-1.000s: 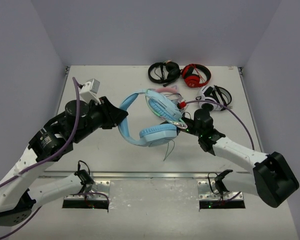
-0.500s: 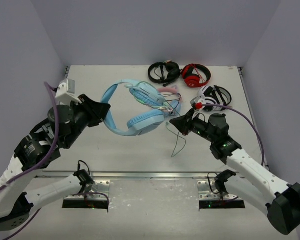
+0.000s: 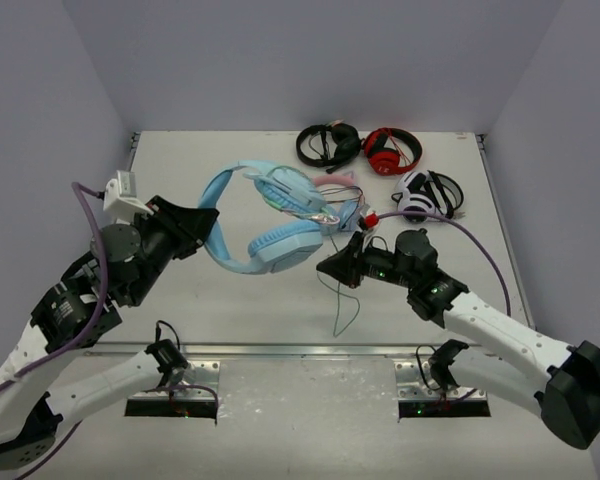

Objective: Wrap the headphones

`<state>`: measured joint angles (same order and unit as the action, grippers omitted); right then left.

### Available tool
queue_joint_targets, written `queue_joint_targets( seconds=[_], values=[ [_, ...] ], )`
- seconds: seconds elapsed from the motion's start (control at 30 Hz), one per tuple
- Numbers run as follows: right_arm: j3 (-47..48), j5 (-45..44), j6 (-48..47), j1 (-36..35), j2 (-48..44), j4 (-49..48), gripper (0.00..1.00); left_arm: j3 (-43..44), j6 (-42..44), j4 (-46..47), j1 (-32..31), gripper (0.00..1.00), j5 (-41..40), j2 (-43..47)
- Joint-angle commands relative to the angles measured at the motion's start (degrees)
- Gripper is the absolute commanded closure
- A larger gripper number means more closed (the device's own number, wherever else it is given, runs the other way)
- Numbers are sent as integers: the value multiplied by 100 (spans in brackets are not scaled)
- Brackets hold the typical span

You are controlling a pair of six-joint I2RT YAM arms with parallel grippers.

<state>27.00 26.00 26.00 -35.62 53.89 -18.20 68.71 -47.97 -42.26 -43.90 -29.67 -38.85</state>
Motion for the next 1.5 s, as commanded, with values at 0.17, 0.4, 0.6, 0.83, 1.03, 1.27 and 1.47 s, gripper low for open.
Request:
queue_joint_targets(
  seconds=[0.17,0.4,0.6,0.83,1.03,1.27,1.47],
  values=[
    [314,-156,660,-884,859,-1492,81,-296,-960,2889,22,100,-21,140],
    [841,-473,626,-1966,2010,-2214,85,-104,-1198,2741,22,100,-469,71],
    [1228,-516,222,-2467,2749,-2048,83,643,-1022,1785,22,100,-1426,-193],
    [780,-623,81,-2845,2627,-2434,81,767,-1004,1141,13,100,-2481,-149],
    [579,-552,-244,-3354,2399,-2408,74,1109,-864,676,22,99,-3070,-517],
    [139,-333,-394,-3470,1801,-2470,97,803,-644,640,31,100,-3387,-597],
    [252,-139,-499,-3575,1221,-1926,99,380,-530,781,22,100,-3825,-773]
  ],
)
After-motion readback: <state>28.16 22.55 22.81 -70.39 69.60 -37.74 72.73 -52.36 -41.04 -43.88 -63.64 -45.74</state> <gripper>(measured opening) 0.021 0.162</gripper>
